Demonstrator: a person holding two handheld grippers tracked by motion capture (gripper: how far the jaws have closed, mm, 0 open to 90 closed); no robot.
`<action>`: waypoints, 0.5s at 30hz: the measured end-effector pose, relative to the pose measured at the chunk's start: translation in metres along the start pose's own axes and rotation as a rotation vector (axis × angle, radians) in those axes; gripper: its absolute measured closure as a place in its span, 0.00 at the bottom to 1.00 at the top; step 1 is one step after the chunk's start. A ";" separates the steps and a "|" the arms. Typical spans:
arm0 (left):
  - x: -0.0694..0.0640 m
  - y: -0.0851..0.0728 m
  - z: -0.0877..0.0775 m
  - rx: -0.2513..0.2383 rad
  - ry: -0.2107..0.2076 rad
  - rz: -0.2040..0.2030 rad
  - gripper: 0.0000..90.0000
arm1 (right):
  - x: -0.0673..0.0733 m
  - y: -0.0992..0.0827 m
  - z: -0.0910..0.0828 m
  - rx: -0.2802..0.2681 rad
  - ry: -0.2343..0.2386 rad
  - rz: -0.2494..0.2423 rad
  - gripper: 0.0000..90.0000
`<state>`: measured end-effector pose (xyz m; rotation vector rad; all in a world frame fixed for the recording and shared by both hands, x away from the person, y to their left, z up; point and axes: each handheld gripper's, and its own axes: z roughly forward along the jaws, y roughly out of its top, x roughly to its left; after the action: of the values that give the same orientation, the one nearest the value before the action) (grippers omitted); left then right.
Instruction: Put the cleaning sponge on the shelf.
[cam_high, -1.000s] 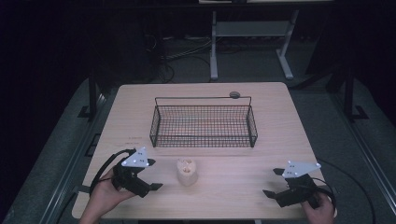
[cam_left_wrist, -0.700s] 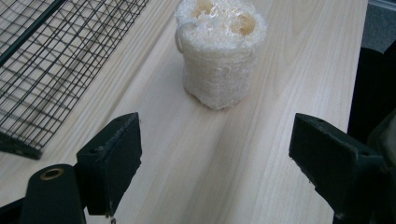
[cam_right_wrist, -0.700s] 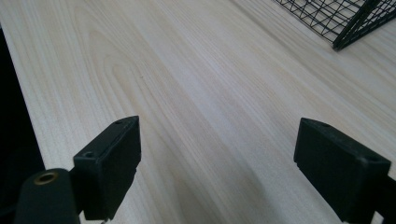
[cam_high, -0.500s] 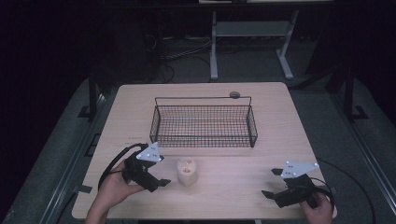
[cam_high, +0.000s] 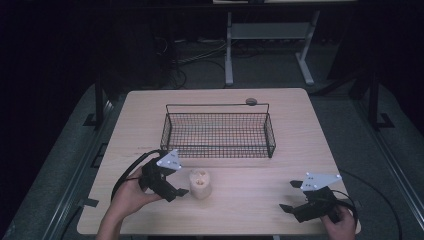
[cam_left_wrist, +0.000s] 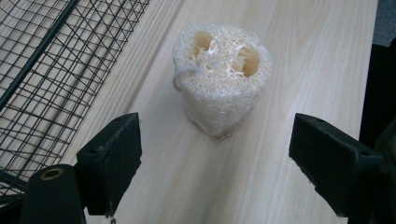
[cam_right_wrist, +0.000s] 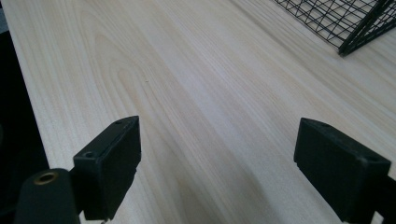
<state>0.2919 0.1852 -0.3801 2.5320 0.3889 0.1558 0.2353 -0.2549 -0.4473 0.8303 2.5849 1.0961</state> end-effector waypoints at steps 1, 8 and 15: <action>0.000 0.000 0.000 0.000 0.000 0.000 0.18 | 0.000 0.000 0.000 0.000 0.000 0.000 0.16; 0.002 0.012 0.010 0.034 -0.015 0.015 0.18 | 0.001 0.001 0.001 -0.003 0.008 0.000 0.16; 0.003 0.019 0.019 0.062 -0.022 0.029 0.18 | 0.001 0.001 0.000 -0.007 0.009 0.000 0.16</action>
<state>0.3031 0.1612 -0.3857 2.5987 0.3538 0.1280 0.2353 -0.2540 -0.4469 0.8256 2.5869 1.1104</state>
